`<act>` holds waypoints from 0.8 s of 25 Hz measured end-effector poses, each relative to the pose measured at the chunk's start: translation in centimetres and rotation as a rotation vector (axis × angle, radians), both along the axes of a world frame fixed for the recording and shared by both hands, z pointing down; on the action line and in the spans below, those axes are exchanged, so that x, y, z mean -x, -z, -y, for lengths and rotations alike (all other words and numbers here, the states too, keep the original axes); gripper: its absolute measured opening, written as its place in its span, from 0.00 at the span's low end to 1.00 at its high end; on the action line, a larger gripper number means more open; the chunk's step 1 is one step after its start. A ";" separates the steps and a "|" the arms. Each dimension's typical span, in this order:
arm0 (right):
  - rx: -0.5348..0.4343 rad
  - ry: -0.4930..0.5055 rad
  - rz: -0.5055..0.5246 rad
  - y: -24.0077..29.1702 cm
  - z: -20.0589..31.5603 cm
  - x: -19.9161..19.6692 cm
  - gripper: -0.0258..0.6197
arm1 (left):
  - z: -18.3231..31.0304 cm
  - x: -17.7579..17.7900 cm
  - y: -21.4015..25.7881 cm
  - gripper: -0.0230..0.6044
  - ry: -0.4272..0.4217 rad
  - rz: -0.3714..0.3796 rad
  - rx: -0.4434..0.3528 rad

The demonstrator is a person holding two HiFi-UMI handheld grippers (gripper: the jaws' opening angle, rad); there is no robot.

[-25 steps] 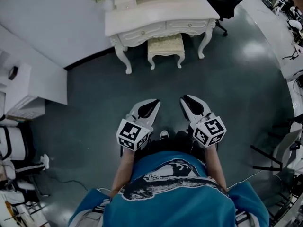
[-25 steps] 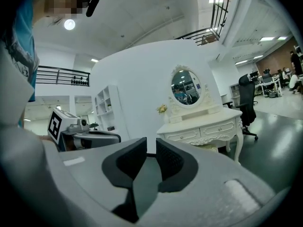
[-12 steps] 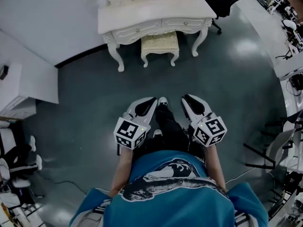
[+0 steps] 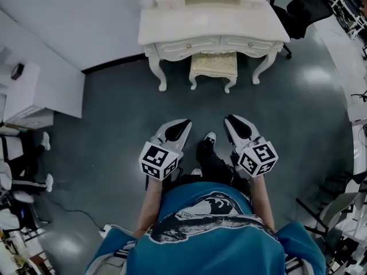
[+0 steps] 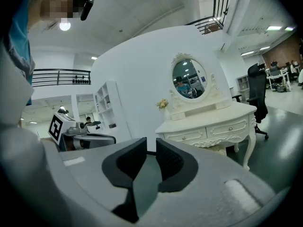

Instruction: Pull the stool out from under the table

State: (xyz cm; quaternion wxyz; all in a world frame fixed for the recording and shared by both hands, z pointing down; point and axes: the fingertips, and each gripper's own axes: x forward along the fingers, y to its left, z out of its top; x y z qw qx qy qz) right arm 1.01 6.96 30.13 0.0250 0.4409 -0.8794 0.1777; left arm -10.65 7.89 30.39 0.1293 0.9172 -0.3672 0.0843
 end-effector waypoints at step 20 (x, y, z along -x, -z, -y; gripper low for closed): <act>0.045 -0.101 0.051 -2.4 19.1 -9.0 0.14 | 19.5 -6.1 0.0 0.06 -0.013 0.110 0.018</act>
